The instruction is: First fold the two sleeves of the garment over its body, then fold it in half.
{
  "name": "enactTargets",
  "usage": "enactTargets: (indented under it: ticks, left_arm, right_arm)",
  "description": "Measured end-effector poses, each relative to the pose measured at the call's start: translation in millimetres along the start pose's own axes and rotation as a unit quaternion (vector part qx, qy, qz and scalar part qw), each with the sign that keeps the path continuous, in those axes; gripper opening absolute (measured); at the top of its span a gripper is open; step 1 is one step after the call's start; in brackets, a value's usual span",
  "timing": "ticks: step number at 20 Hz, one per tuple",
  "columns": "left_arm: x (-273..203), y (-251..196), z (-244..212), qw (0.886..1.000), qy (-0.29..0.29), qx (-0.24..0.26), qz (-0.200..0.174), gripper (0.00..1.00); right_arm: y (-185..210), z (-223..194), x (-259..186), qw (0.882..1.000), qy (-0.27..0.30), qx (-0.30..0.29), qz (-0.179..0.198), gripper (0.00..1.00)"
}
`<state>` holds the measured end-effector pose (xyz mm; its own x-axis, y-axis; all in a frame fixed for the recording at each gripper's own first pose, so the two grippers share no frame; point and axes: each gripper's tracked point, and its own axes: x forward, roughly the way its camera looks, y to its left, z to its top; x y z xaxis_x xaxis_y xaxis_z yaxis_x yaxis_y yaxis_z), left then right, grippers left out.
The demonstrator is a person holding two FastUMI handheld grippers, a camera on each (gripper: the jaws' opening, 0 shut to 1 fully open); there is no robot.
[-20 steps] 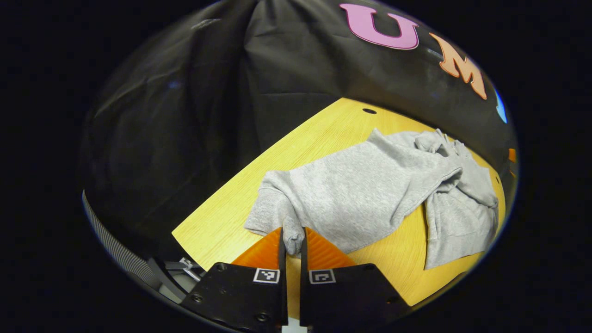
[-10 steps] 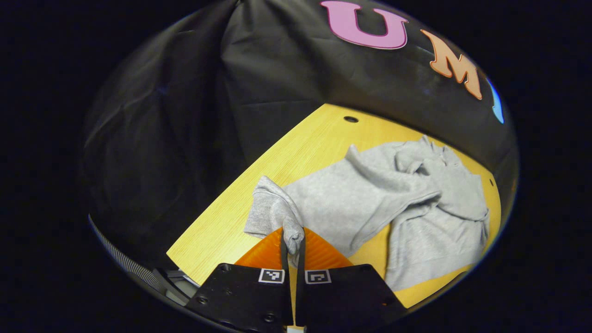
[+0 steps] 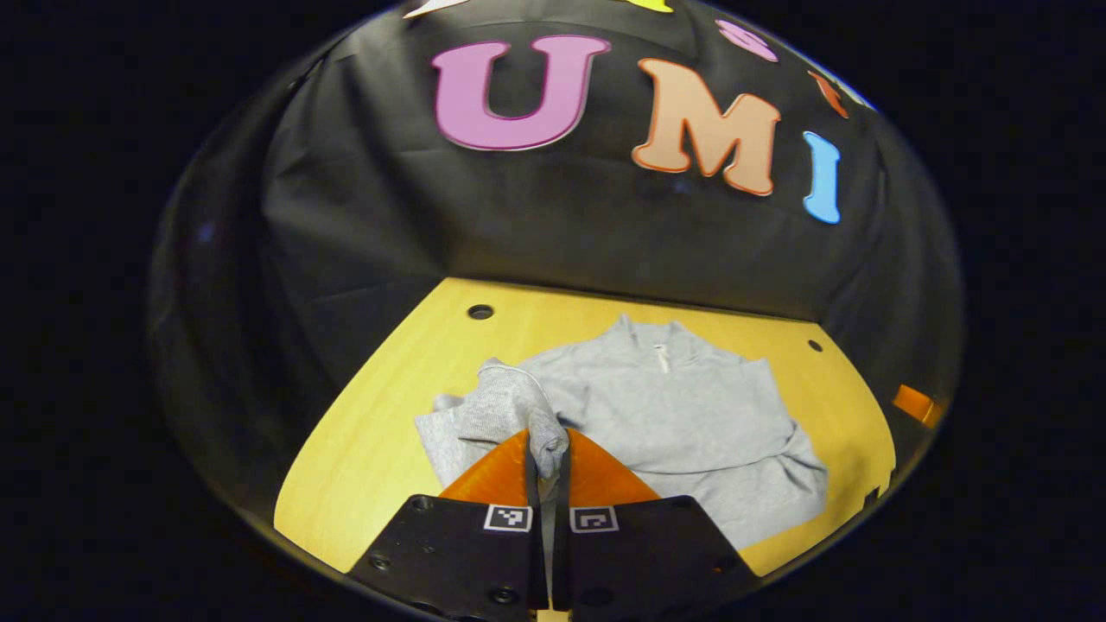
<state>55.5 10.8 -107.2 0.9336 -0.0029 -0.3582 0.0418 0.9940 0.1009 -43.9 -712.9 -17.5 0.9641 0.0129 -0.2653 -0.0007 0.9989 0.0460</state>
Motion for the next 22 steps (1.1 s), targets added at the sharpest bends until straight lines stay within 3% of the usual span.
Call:
enactTargets:
  ticks: [6, 12, 17, 18, 22]
  left_arm:
    - [23.6, -101.5, 34.9, 0.996, -0.024, 0.033, -0.075, 0.03]
    - [39.5, -204.2, 59.4, 0.985, -0.053, 0.069, -0.151, 0.01]
    - [46.7, -287.1, 59.9, 0.973, -0.051, 0.071, -0.214, 0.01]
    - [51.5, -302.1, 59.0, 0.97, -0.05, 0.075, -0.224, 0.01]
    - [77.2, -343.2, 39.9, 0.966, -0.032, 0.092, -0.241, 0.01]
  right_arm:
    - [-46.3, 0.2, -26.1, 0.999, -0.007, 0.024, -0.037, 0.98]
    - [-64.1, -9.4, -39.7, 0.997, -0.006, 0.056, -0.047, 0.98]
    - [-68.6, -21.6, -39.3, 0.997, 0.011, 0.059, -0.047, 0.94]
    - [-69.1, -22.8, -37.3, 0.997, 0.012, 0.058, -0.047, 0.98]
    - [-72.9, -19.7, -30.3, 0.997, 0.013, 0.054, -0.049, 0.98]
